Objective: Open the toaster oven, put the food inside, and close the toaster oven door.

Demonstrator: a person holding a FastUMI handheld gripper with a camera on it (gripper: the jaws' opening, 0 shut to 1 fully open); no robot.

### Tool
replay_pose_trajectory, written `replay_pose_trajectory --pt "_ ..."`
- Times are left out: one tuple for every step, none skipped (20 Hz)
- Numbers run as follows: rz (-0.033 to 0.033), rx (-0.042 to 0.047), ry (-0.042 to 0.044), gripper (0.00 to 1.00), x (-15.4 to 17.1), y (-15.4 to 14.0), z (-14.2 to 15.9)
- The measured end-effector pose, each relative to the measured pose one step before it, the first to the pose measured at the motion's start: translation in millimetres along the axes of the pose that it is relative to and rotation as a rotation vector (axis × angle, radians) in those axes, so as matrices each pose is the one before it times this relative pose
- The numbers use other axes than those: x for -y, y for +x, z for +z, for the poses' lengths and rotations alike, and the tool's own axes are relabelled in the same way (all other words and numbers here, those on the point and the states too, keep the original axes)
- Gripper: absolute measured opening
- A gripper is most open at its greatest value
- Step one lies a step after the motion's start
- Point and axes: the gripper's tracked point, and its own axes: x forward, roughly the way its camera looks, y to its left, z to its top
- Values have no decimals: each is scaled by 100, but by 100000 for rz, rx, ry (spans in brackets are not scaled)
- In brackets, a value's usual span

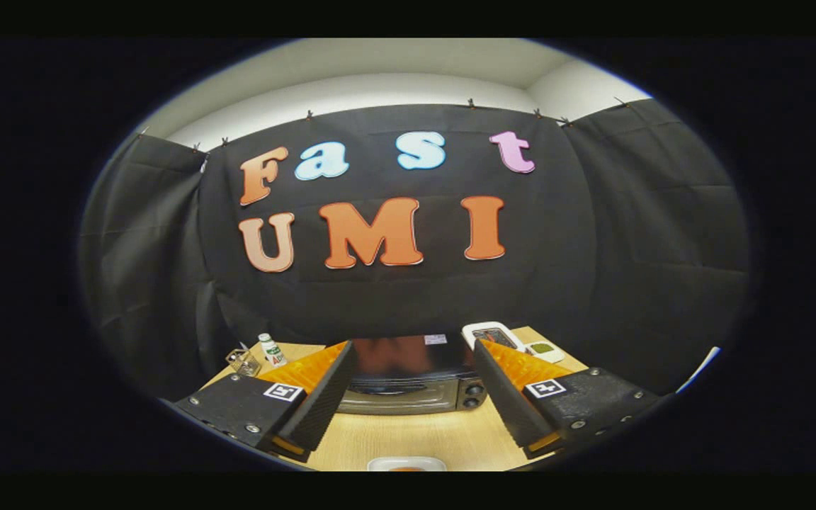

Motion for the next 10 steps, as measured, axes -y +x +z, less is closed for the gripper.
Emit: replay_pose_trajectory --pt "580 -1350 -414 98 -410 494 -566" --pt "1061 -1988 -212 98 -541 429 -720" --pt "1247 -2112 91 98 -638 540 -713" --pt "1141 -1392 21 98 -550 486 -568" --pt "849 -1084 -473 98 -553 526 -345" --pt "590 -1104 -739 98 -388 600 -589" --pt "744 -1903 -688 98 -417 701 -546" --pt "967 -1841 -394 98 -518 682 -667" --pt "710 -1462 -396 99 -479 740 -417" --pt "484 -1493 -735 98 -365 984 -504"
